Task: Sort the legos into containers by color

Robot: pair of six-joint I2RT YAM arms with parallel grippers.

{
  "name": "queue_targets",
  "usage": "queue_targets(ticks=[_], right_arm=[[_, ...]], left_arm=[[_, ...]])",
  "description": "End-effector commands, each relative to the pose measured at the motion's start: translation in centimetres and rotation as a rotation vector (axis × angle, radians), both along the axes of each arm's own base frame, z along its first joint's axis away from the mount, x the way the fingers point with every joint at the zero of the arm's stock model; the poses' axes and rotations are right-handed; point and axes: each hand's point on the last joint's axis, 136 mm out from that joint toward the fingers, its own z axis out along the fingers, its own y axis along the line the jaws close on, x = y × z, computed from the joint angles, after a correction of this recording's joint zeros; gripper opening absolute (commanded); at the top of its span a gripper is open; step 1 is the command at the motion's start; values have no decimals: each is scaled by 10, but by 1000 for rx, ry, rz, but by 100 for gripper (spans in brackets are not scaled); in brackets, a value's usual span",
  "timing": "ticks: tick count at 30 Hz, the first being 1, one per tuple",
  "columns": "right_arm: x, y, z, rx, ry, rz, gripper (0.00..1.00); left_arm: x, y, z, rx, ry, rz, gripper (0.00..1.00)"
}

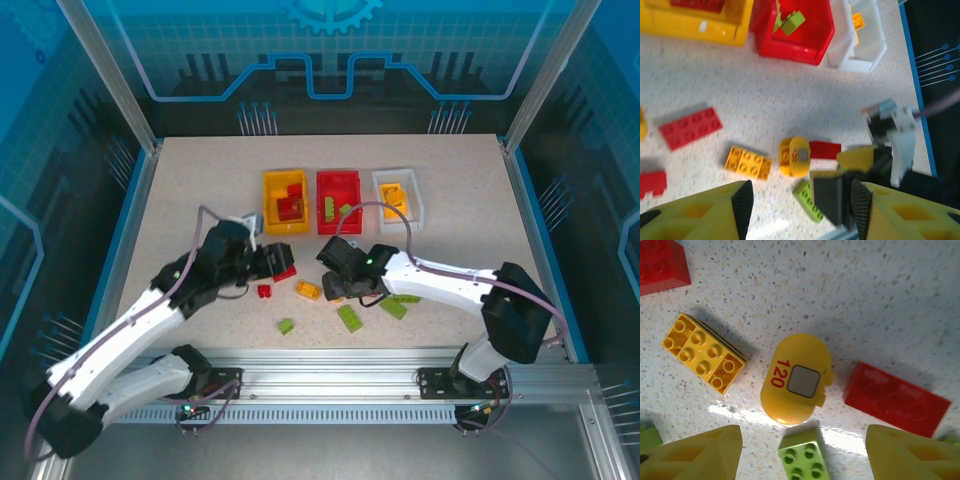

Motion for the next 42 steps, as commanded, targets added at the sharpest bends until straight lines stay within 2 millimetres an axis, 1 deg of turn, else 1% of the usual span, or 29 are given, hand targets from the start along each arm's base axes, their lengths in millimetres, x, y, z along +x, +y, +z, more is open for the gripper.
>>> queue_targets(ticks=[1,3,5,7,12,15,17,22,28,32,36,37,39,42], right_arm=[[-2,3,-8,15,81,-178,68],[-1,9,-14,30,112,-207,68],[0,15,-18,28,131,-221,68],[1,11,-22,-1,144,-253,68],[-1,5,-34,-29,174,-310,66],[2,3,-39,-36,179,-328,65],[6,4,-42,-32,183,-336,62],[15,9,-44,-23,185,-336,60],[24,12,-48,-18,190,-340,52],[27,14,-47,-27,180,-319,45],[29,14,-40,-26,159,-292,35],[29,13,-38,-29,151,-286,34],[32,11,-28,-27,122,-276,32],[37,4,-7,-32,61,-264,31]], left_arm=[[-20,21,-16,-37,27,87,59],[-30,30,-21,-45,30,101,60],[-36,33,-22,-54,29,101,60],[-38,34,-21,-53,28,99,60],[-33,30,-14,-58,12,89,60],[-30,26,-12,-59,7,78,60],[-28,23,-10,-61,6,71,60],[-27,23,-9,-61,2,69,60],[-27,22,-12,-60,6,67,60],[-26,19,-13,-68,12,61,60],[-23,13,-11,-80,13,47,60],[-22,12,-9,-84,11,45,60],[-20,9,-5,-92,3,39,60],[-16,5,0,-99,-3,30,60]])
